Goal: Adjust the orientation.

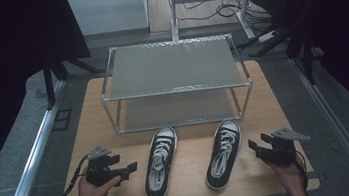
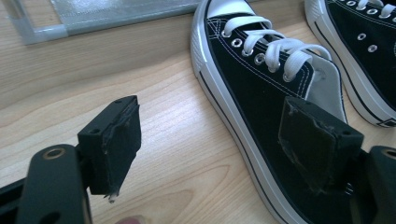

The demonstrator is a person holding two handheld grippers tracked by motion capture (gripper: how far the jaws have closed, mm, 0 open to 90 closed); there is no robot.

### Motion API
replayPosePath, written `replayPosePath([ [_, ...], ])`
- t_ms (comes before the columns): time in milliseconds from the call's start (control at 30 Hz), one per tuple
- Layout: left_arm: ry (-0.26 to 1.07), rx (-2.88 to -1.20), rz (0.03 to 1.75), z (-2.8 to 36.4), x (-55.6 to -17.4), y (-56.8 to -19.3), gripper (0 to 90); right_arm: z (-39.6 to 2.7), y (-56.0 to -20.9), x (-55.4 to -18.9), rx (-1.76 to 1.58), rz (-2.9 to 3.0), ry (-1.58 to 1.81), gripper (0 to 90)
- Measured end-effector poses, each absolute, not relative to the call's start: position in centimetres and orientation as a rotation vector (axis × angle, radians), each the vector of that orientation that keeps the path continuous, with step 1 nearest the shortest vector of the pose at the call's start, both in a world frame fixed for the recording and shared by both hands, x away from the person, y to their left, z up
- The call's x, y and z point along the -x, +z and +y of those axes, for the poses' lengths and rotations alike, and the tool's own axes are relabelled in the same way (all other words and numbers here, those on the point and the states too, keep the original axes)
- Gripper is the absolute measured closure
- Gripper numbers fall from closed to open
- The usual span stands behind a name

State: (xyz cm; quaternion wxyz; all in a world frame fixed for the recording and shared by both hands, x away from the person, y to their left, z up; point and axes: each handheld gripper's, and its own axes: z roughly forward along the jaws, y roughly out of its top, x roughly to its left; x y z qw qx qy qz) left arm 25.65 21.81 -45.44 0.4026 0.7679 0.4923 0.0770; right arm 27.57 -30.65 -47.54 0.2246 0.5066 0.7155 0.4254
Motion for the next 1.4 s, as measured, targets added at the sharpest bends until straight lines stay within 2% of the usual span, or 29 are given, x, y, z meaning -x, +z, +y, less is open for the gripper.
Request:
replayPosePath([
  [100,0.193,-1.949,1.244,21.8,-25.7,-45.5,21.8,-29.7,-46.5,-26.9,-1.316,2.005,1.190,44.8],
  [233,0.175,-1.944,1.230,21.8,-25.5,-45.3,21.8,-25.9,-44.6,-25.6,-1.154,2.148,1.248,58.8],
  [267,0.174,-1.945,1.226,21.8,-25.4,-45.2,21.8,-25.9,-44.6,-25.6,-1.154,2.148,1.248,58.8],
  [300,0.171,-1.944,1.222,21.8,-25.3,-45.1,21.8,-23.8,-44.0,-25.0,-1.074,2.225,1.275,66.9],
  [367,0.170,-1.942,1.218,21.8,-25.2,-45.0,21.7,-21.6,-43.4,-24.4,-0.997,2.293,1.298,76.9],
  [467,0.164,-1.946,1.211,21.8,-25.1,-45.0,21.7,-18.3,-43.0,-23.8,-0.906,2.390,1.289,88.4],
  [500,0.162,-1.950,1.215,21.7,-25.1,-45.0,21.7,-18.3,-43.0,-23.8,-0.906,2.390,1.289,88.4],
  [567,0.159,-1.961,1.215,21.6,-25.1,-45.1,21.7,-15.3,-43.3,-23.3,-0.834,2.498,1.259,90.0],
  [800,0.144,-1.979,1.214,21.2,-25.1,-45.4,21.7,-9.6,-45.2,-21.8,-0.724,2.666,1.102,90.0],
  [967,0.136,-1.984,1.216,21.0,-25.1,-45.5,21.7,-6.9,-47.0,-21.0,-0.704,2.706,0.994,90.0],
  [1167,0.135,-1.984,1.218,21.0,-25.1,-45.6,21.7,-5.1,-48.7,-20.9,-0.717,2.714,0.906,89.9],
  [1400,0.131,-1.991,1.218,21.0,-25.1,-45.6,21.7,-4.3,-49.2,-21.2,-0.701,2.733,0.954,89.8],
])
